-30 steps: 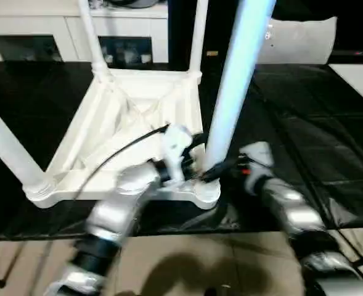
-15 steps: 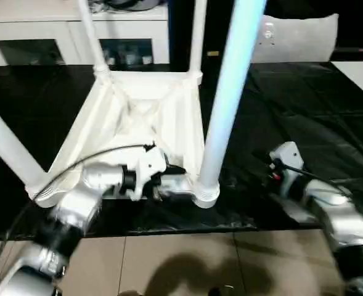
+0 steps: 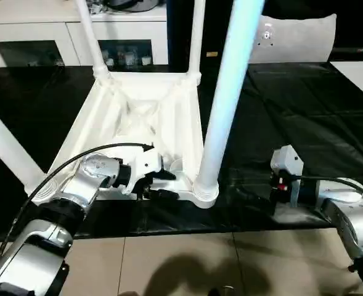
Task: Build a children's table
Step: Rotate leg to tighten
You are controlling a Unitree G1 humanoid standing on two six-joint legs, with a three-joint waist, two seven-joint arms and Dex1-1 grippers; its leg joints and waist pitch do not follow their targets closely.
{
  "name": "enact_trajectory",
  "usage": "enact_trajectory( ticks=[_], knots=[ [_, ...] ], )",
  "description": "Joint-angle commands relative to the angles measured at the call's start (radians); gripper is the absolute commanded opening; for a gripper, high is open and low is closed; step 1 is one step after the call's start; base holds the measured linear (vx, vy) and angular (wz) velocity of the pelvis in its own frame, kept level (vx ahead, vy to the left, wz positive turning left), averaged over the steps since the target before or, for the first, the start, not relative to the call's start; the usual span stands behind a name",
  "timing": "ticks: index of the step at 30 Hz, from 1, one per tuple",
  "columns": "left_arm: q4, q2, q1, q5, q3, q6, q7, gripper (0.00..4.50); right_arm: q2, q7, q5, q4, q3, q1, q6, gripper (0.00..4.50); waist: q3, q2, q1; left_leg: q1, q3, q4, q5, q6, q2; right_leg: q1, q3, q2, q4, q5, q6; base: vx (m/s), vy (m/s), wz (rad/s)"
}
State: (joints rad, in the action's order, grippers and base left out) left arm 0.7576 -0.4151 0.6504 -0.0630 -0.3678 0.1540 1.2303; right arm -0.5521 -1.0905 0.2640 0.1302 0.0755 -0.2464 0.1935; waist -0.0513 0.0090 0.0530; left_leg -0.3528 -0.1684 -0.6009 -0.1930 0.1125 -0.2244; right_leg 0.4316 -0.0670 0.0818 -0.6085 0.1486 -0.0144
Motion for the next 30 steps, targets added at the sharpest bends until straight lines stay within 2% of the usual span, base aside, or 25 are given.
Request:
enact_trajectory(
  ticks=[1,2,3,7,10,12,14,15,24,25,30],
  knots=[
    [0.027,0.01,0.016,0.017,-0.002,0.015,-0.003,1.95,-0.008,-0.017,0.008,-0.015,0.006,-0.007,0.014,4.5,0.067,-0.022,0.004,-0.007,-0.015,0.062,-0.227,-0.071,0.017,-0.063,0.023,0.028,0.101,0.472,-0.091,0.0,0.0,0.0],
    [0.045,0.018,0.021,0.021,-0.002,0.026,-0.007,1.95,-0.008,-0.022,0.01,-0.017,0.013,-0.008,0.018,4.5,0.067,-0.028,0.005,-0.008,-0.015,0.062,-0.227,-0.072,0.017,-0.063,0.022,0.028,0.101,0.478,-0.087,0.0,0.0,0.0],
    [0.049,0.019,0.022,0.022,-0.002,0.028,-0.007,1.87,-0.008,-0.023,0.01,-0.018,0.014,-0.008,0.019,4.5,0.066,-0.024,0.009,-0.007,-0.015,0.063,-0.226,-0.072,0.018,-0.062,0.022,0.03,0.103,0.494,-0.079,0.0,0.0,0.0],
    [0.104,0.044,0.038,0.016,0.013,0.057,0.019,1.49,-0.009,-0.028,0.012,-0.033,0.028,-0.005,0.035,4.5,0.064,-0.032,0.014,-0.006,-0.015,0.062,-0.229,-0.072,0.02,-0.059,0.021,0.03,0.108,0.526,-0.057,0.0,0.0,0.0],
    [0.124,0.048,0.042,0.02,0.01,0.067,0.046,1.35,-0.006,-0.026,0.013,-0.044,0.034,-0.002,0.046,4.5,0.063,-0.034,0.014,-0.006,-0.012,0.064,-0.24,-0.067,0.019,-0.059,0.018,0.034,0.111,0.568,-0.04,0.0,0.0,0.0],
    [0.138,0.048,0.045,0.029,0.005,0.078,0.053,1.07,-0.007,-0.029,0.015,-0.049,0.036,-0.002,0.05,4.5,0.064,-0.04,0.012,-0.008,-0.011,0.064,-0.24,-0.066,0.018,-0.059,0.017,0.035,0.112,0.573,-0.03,0.0,0.0,0.0],
    [0.144,0.049,0.047,0.031,0.005,0.08,0.056,1.02,-0.006,-0.03,0.015,-0.049,0.037,-0.004,0.051,4.5,0.063,-0.04,0.011,-0.009,-0.011,0.066,-0.241,-0.066,0.017,-0.059,0.017,0.035,0.112,0.568,-0.029,0.0,0.0,0.0],
    [0.154,0.049,0.052,0.036,0.001,0.083,0.064,0.95,-0.005,-0.034,0.015,-0.045,0.04,-0.008,0.051,4.5,0.063,-0.044,0.011,-0.008,-0.011,0.065,-0.24,-0.067,0.017,-0.058,0.018,0.035,0.112,0.569,-0.028,0.0,0.0,0.0],
    [0.2,0.04,0.075,0.083,-0.019,0.118,0.112,0.19,0.002,-0.042,0.008,-0.028,0.054,-0.029,0.047,4.5,0.064,-0.04,0.008,-0.007,-0.008,0.07,-0.265,-0.058,0.015,-0.059,0.017,0.037,0.112,0.557,-0.04,0.0,0.0,0.0],
    [0.204,0.041,0.076,0.088,-0.019,0.123,0.114,0.19,0.002,-0.043,0.007,-0.028,0.055,-0.03,0.046,4.5,0.064,-0.042,0.007,-0.007,-0.008,0.07,-0.271,-0.058,0.015,-0.059,0.016,0.037,0.113,0.562,-0.041,0.0,0.0,0.0],
    [0.211,0.038,0.078,0.111,-0.027,0.147,0.118,0.07,0.007,-0.04,0.004,-0.024,0.065,-0.033,0.04,4.5,0.062,-0.04,0.007,-0.001,-0.007,0.074,-0.289,-0.058,0.012,-0.059,0.015,0.039,0.116,0.559,-0.055,0.0,0.0,0.0]
  ],
)
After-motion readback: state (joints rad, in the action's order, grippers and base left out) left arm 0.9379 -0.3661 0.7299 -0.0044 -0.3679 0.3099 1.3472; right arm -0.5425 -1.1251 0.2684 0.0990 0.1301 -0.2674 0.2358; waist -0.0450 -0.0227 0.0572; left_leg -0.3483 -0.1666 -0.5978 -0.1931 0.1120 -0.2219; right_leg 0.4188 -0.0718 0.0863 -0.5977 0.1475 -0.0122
